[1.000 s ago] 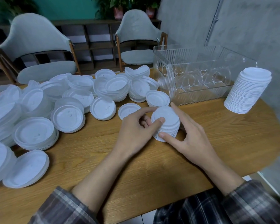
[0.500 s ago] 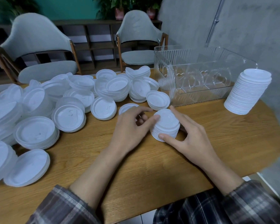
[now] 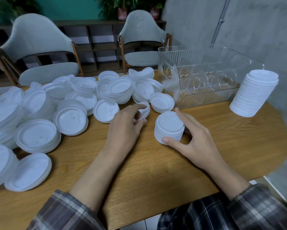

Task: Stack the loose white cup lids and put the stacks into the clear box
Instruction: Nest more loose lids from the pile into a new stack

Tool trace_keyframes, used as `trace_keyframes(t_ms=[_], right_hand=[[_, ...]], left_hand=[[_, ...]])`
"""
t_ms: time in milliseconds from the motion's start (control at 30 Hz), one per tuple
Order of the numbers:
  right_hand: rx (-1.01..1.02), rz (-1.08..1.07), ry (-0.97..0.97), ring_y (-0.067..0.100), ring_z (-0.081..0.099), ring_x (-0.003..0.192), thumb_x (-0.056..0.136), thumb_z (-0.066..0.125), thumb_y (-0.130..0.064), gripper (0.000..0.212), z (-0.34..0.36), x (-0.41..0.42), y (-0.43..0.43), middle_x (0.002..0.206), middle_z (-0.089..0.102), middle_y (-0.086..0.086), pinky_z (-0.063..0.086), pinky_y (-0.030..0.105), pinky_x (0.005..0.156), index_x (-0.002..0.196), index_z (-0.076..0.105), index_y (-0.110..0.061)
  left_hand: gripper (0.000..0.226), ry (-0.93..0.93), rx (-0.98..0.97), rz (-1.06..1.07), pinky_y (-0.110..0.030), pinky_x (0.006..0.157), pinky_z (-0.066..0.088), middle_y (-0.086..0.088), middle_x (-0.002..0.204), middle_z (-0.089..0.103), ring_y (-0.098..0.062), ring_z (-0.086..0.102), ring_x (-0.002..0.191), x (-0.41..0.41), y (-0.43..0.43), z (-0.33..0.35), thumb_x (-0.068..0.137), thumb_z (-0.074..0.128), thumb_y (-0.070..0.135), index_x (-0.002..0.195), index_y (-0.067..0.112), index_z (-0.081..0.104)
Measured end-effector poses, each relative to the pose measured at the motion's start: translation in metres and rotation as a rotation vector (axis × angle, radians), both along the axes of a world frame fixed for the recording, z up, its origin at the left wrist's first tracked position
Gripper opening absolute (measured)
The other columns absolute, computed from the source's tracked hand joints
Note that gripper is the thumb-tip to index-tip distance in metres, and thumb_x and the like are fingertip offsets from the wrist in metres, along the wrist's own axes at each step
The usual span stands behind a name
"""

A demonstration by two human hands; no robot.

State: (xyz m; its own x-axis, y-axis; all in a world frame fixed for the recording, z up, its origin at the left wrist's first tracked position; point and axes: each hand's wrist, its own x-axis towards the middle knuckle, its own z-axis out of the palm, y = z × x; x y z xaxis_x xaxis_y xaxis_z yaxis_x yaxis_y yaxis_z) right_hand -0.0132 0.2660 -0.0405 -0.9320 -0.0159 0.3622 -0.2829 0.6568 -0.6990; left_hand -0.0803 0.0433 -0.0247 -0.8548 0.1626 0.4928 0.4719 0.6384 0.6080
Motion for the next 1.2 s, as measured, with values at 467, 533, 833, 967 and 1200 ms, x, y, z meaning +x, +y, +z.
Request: trace_keyframes(t_ms=[467,533,833,967,1200], right_hand=[[-0.004,0.008,-0.005,-0.006,0.040,0.142,0.086,0.079,-0.049,0.094,0.001,0.000,-0.001,0.154,0.041,-0.025,0.038,0.024,0.116,0.163,0.028,-0.034],[-0.012,0.011,0.005,-0.005,0.039,0.144,0.086,0.080,-0.048,0.095,0.001,0.000,-0.001,0.158,0.041,-0.021,0.039,0.029,0.119,0.163,0.026,-0.034],[-0.010,0.027,0.022,-0.008,0.038,0.144,0.087,0.080,-0.047,0.095,0.000,-0.001,0.000,0.159,0.042,-0.019,0.033,0.013,0.115,0.163,0.023,-0.037],[0.031,0.016,0.021,-0.012,0.039,0.139,0.087,0.078,-0.049,0.090,-0.002,-0.002,0.001,0.150,0.047,-0.020,0.029,0.002,0.107,0.162,0.031,-0.032],[0.026,0.010,0.006,-0.005,0.045,0.139,0.081,0.077,-0.058,0.093,-0.002,-0.002,0.001,0.148,0.053,-0.018,0.039,0.020,0.114,0.160,0.037,-0.031]], left_hand=[[0.027,-0.410,0.707,-0.149,-0.034,0.090,0.063,-0.005,0.097,0.077,-0.024,0.076,0.086,0.019,0.023,0.014,0.095,0.075,0.013,0.121,0.019,0.076],[0.029,-0.399,0.630,-0.175,-0.026,0.084,0.057,-0.002,0.089,0.073,-0.015,0.064,0.076,0.020,0.026,0.010,0.094,0.076,0.017,0.121,0.025,0.077],[0.028,-0.327,0.522,-0.176,-0.024,0.077,0.054,-0.004,0.099,0.072,-0.009,0.063,0.078,0.021,0.033,0.001,0.093,0.079,0.025,0.120,0.029,0.079],[0.027,-0.307,0.473,-0.164,-0.017,0.078,0.051,0.001,0.099,0.071,-0.008,0.064,0.082,0.021,0.033,-0.001,0.094,0.077,0.028,0.120,0.031,0.079],[0.026,-0.320,0.431,-0.175,-0.011,0.081,0.045,0.004,0.100,0.068,-0.007,0.065,0.088,0.018,0.033,-0.005,0.094,0.077,0.032,0.120,0.030,0.079]])
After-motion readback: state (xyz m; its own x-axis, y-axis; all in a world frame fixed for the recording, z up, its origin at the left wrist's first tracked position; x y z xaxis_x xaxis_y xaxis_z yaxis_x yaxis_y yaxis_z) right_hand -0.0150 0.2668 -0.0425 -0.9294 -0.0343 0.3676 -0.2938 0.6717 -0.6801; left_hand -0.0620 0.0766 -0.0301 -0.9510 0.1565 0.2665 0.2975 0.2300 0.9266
